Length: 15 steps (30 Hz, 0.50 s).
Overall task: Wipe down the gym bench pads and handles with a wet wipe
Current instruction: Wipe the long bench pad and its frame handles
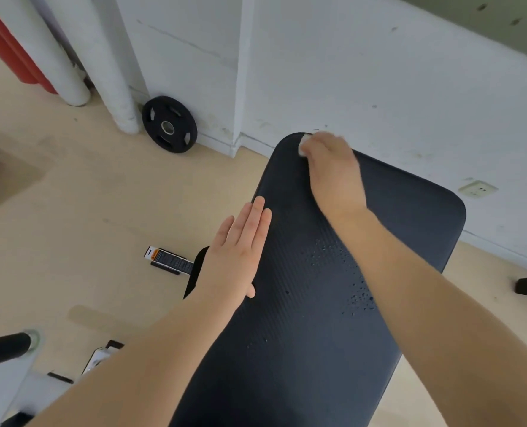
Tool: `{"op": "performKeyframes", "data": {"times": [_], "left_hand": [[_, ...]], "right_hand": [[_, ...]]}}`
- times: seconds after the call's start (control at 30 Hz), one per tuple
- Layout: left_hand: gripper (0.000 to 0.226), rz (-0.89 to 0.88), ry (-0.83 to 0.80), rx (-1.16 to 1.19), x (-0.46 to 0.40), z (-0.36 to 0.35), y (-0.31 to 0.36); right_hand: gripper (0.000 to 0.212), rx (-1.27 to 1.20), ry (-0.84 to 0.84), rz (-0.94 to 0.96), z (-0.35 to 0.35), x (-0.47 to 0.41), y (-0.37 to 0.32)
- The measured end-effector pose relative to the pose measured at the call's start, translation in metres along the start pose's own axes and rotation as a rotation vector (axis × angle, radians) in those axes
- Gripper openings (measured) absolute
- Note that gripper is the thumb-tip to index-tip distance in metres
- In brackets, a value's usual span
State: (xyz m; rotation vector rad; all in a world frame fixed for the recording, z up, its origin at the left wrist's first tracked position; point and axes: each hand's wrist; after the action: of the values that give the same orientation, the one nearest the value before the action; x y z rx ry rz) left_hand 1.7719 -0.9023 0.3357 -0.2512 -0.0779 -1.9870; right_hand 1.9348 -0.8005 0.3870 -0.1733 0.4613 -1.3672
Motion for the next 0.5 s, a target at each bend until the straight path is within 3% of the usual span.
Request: {"op": "performKeyframes", "data": {"times": [0.1, 0.27, 0.3, 0.4, 0.5], "left_hand": [[0.156, 0.003, 0.007, 0.001, 0.002, 0.004, 0.000], [0.156, 0.008, -0.001, 0.002, 0.003, 0.005, -0.003], [0.158, 0.016, 0.015, 0.016, 0.003, 0.005, -0.003], [0.157, 0.018, 0.003, 0.050, 0.005, 0.008, -0.002], [0.136, -0.042, 0.000, 0.088, 0.009, 0.009, -0.001]], "right_hand": [[0.027, -0.194, -0.106, -0.068, -0.014, 0.048, -0.013], [0.022, -0.229, -0.285, -0.109, -0.006, 0.094, -0.018], [0.022, -0.211, -0.277, -0.106, -0.002, 0.082, -0.015], [0.011, -0.117, -0.036, -0.206, 0.014, 0.037, -0.002], [0.018, -0.048, 0.073, -0.175, 0.015, 0.017, 0.006]]}}
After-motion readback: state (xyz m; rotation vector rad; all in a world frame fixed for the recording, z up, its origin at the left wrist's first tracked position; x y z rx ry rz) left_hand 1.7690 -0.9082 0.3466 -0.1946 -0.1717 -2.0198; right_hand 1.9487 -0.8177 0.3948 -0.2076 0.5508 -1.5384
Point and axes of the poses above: each hand's wrist, its own x-axis away from the middle knuckle, its own z-axis out of the back of the hand, y = z × x, and after that the axes turned 5 degrees about -x, right-handed
